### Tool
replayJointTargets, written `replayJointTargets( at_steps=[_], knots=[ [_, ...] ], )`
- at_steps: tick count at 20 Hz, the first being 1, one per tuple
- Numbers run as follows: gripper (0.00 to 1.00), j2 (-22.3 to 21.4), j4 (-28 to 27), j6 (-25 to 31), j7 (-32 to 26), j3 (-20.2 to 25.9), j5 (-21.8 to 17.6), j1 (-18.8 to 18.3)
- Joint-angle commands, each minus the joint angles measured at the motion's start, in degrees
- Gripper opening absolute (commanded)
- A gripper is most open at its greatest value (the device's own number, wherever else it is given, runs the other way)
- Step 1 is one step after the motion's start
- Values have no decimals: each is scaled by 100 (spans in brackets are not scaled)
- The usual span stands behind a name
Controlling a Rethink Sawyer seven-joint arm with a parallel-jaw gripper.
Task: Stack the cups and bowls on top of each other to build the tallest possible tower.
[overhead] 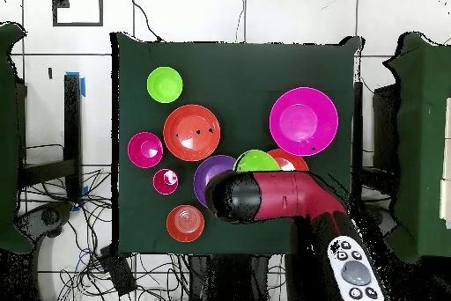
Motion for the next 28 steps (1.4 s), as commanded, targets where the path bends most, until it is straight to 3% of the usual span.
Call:
replayJointTargets(
  at_steps=[1,21,24,28],
  knots=[
    [0,95,-281,-126,-229,445,-264,-88],
    [0,284,-273,-227,-329,522,-495,-89],
    [0,437,-373,-493,-151,493,-626,54],
    [0,446,-619,-272,34,437,-615,196]
  ],
)
